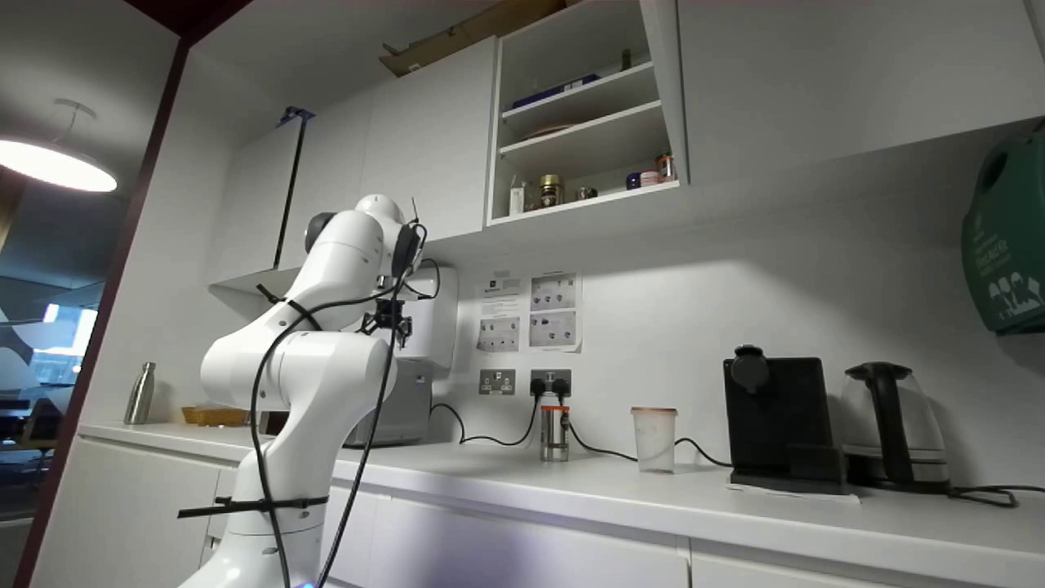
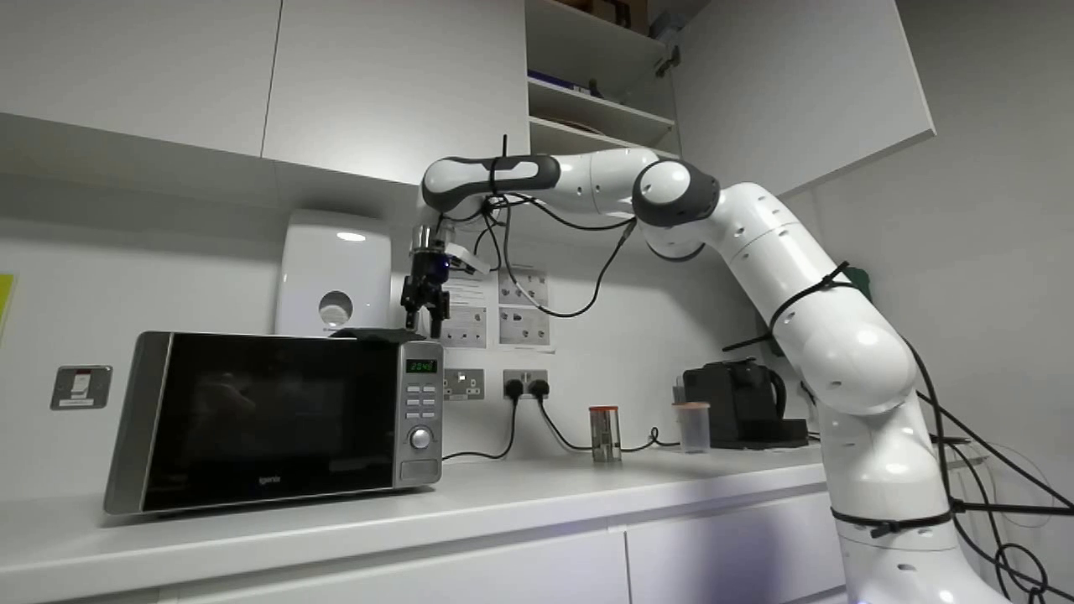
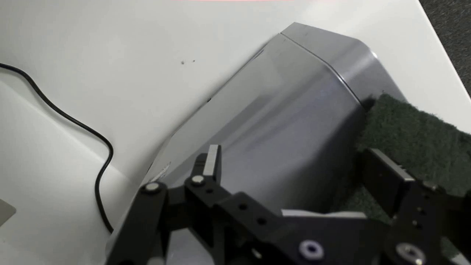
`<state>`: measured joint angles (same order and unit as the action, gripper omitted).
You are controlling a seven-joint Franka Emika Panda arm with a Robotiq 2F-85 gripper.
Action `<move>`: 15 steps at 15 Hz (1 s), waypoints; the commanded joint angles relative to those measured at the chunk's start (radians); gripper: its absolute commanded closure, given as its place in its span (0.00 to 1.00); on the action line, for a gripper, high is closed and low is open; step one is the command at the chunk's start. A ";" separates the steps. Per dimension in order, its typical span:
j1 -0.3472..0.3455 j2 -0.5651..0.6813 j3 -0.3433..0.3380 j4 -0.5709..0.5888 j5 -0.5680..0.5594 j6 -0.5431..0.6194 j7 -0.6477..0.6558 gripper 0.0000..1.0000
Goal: Wipe the top of the microwave with the grey object
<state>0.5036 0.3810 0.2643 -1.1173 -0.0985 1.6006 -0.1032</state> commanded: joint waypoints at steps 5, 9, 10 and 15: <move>0.023 0.035 -0.001 0.092 -0.026 -0.037 0.014 0.00; 0.042 0.044 0.003 0.096 -0.025 -0.041 0.012 0.00; 0.049 0.048 0.003 0.099 -0.025 -0.043 0.011 0.00; 0.087 0.075 0.004 0.128 -0.027 -0.059 0.004 0.00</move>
<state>0.5662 0.4148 0.2656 -1.0697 -0.1054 1.5937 -0.1033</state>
